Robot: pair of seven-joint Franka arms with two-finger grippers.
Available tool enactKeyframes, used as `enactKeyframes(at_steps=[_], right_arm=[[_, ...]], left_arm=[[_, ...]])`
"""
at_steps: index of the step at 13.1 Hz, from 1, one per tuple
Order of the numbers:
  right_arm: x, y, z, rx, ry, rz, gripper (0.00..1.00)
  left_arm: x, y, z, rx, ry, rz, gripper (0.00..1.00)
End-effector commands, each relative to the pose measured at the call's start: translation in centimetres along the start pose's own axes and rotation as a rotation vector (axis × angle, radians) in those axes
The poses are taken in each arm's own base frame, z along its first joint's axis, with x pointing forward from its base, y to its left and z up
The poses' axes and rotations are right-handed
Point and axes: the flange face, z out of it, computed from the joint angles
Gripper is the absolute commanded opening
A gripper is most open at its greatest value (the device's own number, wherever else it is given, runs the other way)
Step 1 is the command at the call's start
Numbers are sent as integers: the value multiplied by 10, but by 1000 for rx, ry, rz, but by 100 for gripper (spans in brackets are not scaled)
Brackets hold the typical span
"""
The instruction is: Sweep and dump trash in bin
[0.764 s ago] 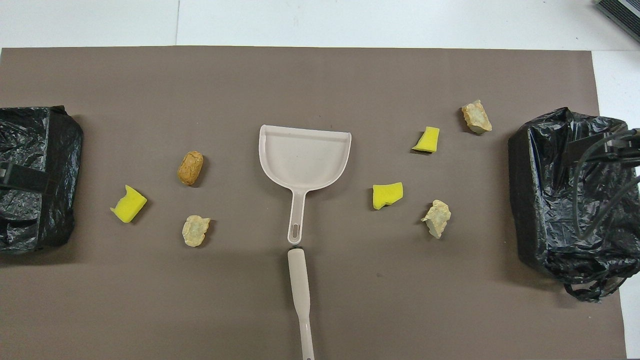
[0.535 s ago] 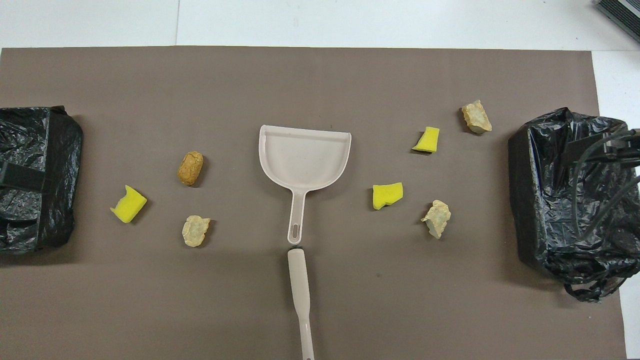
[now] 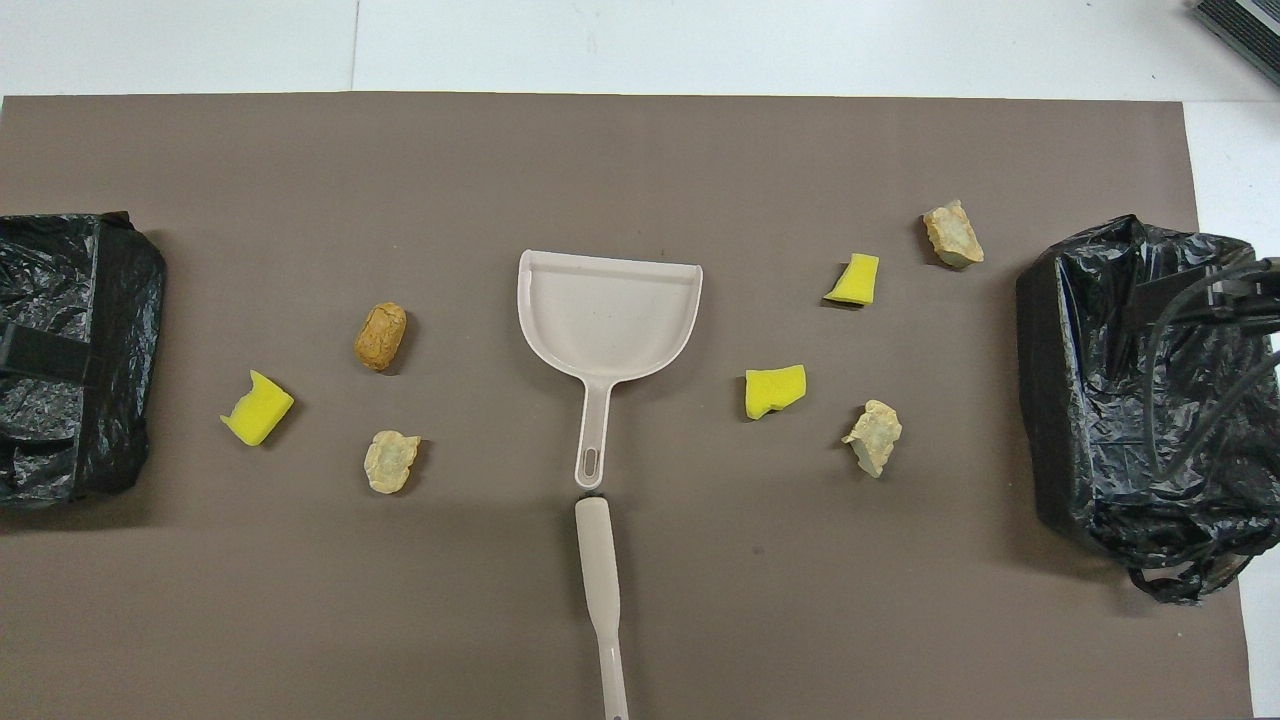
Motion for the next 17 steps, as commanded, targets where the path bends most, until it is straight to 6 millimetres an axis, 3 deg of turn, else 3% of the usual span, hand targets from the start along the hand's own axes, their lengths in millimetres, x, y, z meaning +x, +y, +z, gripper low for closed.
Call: enactKeyframes(at_steps=[1, 5, 8, 14, 16, 17], right_arm=[[-3, -21, 12, 12, -20, -12, 100], [-3, -62, 40, 80, -21, 70, 100], [1, -118, 71, 80, -32, 147, 100], [12, -179, 130, 125, -20, 199, 100], [7, -203, 154, 145, -8, 250, 100], [1, -229, 165, 156, 17, 253, 100]], left_arm=[[-7, 4, -2, 14, 13, -7, 100], [-7, 15, 0, 10, 7, 12, 100], [-10, 26, -1, 9, -8, 32, 100], [-10, 28, 0, 5, -9, 41, 100], [-10, 42, 0, 7, -11, 61, 100], [-12, 61, 3, -2, -15, 82, 100]])
